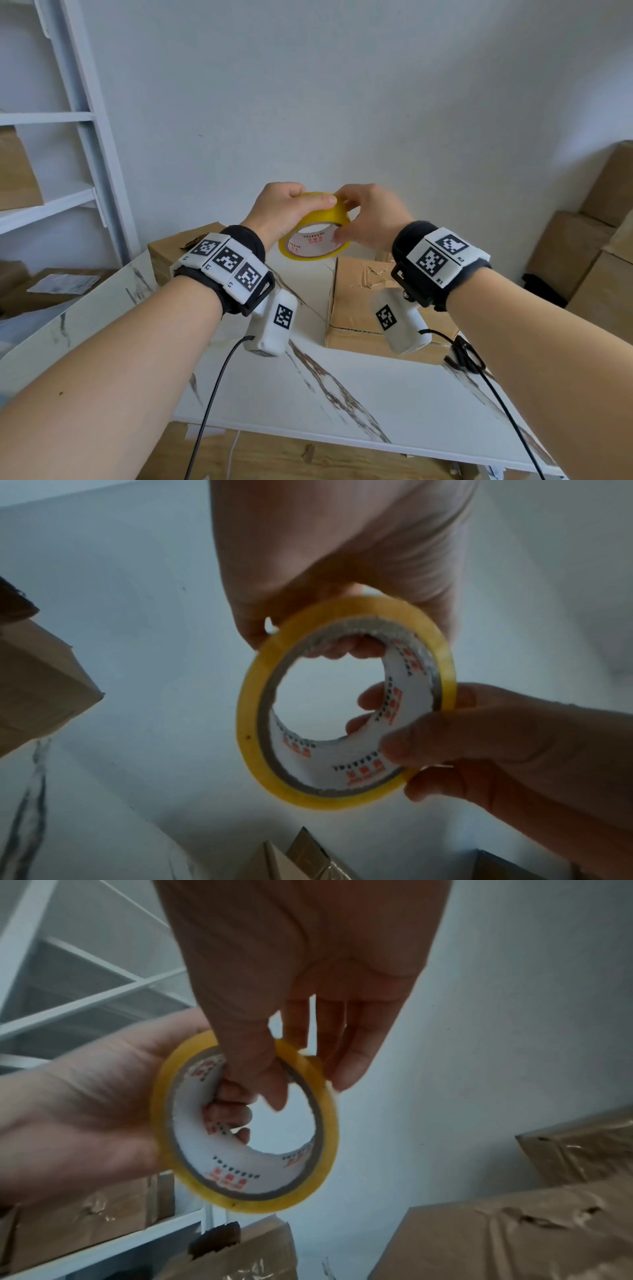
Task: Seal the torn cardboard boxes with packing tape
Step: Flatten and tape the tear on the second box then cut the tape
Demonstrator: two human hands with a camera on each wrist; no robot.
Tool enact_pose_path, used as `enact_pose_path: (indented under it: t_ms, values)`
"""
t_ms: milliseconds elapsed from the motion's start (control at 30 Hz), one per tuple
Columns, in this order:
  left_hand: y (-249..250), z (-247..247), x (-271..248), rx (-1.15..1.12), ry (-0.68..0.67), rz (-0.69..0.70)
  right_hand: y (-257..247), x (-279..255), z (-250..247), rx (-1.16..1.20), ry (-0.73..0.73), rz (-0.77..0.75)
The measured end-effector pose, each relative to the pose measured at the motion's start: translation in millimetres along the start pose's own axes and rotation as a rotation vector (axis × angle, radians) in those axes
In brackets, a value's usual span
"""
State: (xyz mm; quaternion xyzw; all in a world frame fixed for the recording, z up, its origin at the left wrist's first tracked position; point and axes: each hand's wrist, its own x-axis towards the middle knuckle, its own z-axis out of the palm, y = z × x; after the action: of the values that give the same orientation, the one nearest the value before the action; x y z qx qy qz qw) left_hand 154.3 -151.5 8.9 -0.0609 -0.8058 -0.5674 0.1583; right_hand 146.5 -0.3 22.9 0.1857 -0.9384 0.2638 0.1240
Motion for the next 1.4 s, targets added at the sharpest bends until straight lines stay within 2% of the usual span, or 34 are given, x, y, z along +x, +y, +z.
enact_pose_path:
  t_ms: [67, 167, 300, 367, 533, 767, 1033, 1267, 1400]
  values:
    - [-1.3, -0.4, -1.0, -0.02, -0.03, -0.004, 4.2, 0.6, 0.1, -0.003, 0.038, 0.022]
    - [-3.2, -0.8, -3.7, -0.063, -0.073, -0.002, 9.9, -0.1, -0.4, 0.091, 0.021, 0.06]
    - [-3.4, -1.9, -6.1, -0.154, -0.123, 0.003, 18.0, -3.4, -3.5, 0.36, -0.018, 0.155]
    - [-3.1, -1.2, -6.7, -0.171, -0.161, -0.015, 21.4, -4.3, -3.3, 0.419, -0.032, 0.173]
    - [5.4, 11.8, -6.8, -0.012, -0.223, -0.029, 21.5, -3.2, 1.4, 0.099, 0.043, 0.124]
    - [4.5, 18.6, -5.0, 0.049, -0.28, -0.048, 21.1, -3.2, -2.7, -0.021, 0.085, 0.112]
    - [3.1, 12.4, -4.8, -0.072, -0.428, -0.138, 23.1, -5.0, -3.3, 0.014, 0.057, 0.108]
    - [0.6, 7.4, -4.7, -0.133, -0.49, -0.167, 26.7, -4.7, -4.4, 0.064, 0.029, 0.121]
    - [2.1, 8.5, -6.1, -0.131, -0.448, -0.188, 26.6, -5.3, -5.7, 0.049, 0.032, 0.117]
